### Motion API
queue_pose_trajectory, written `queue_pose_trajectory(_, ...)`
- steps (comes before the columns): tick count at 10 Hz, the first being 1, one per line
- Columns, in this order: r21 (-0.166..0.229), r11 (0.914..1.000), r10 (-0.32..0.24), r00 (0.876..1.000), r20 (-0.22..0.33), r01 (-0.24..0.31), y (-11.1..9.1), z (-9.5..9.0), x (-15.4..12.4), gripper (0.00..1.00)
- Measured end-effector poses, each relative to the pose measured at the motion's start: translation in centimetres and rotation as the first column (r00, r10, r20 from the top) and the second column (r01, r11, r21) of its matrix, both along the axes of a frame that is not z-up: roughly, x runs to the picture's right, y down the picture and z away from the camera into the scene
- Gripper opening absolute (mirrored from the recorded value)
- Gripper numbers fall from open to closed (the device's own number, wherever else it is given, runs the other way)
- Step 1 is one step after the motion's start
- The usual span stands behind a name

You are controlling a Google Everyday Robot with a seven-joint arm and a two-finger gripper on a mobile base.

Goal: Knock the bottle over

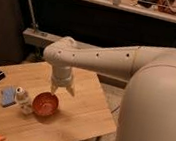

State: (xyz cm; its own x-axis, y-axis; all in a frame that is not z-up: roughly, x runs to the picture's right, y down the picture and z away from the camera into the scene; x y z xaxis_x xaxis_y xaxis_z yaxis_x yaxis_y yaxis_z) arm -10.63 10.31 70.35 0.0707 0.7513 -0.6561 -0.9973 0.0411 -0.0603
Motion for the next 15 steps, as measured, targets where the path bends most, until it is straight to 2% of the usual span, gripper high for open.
queue_pose_trajectory(9, 0.007, 0.9999, -0.009, 1.000, 0.003, 0.009, -0.1, -0.1, 0.0, 0.65)
queue_pose_trajectory(13, 0.072, 0.9922, -0.108, 0.990, 0.086, 0.102, 0.5, -1.5, -2.8, 0.65)
queue_pose_trajectory(15, 0.087, 0.9838, -0.167, 0.978, 0.128, 0.157, 1.7, -2.5, -4.4, 0.65)
